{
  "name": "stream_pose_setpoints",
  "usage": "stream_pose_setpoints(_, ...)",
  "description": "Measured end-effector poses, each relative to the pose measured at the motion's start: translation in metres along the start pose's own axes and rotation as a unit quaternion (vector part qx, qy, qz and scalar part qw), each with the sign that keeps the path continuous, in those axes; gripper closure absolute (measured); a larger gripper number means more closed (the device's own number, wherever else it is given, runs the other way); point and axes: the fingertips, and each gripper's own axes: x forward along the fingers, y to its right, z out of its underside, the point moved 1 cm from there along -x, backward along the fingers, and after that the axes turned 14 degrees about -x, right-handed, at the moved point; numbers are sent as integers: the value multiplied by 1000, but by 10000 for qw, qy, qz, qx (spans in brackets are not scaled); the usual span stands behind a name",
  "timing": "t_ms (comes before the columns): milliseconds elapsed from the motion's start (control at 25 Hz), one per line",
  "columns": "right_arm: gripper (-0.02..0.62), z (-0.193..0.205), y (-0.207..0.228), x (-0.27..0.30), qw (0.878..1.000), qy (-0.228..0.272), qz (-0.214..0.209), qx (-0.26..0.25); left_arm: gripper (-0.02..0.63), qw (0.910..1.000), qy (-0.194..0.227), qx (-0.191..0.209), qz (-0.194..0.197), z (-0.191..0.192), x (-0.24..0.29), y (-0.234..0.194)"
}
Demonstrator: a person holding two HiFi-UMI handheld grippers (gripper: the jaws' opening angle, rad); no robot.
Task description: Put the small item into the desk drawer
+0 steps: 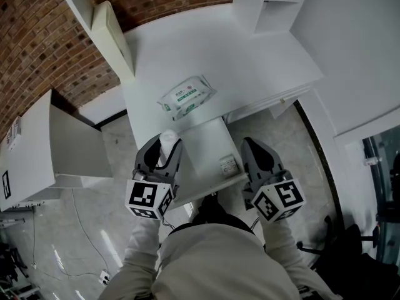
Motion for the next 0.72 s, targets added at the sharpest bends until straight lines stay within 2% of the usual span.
stream_pose_setpoints(440,568,3,17,10,9999,-74,67,6,420,9977,-652,-86,142,46,43,-1)
stream_pose_setpoints(720,568,10,28,12,9997,-172,179,60,422,9918,-1251,-139,233,93,70,-1)
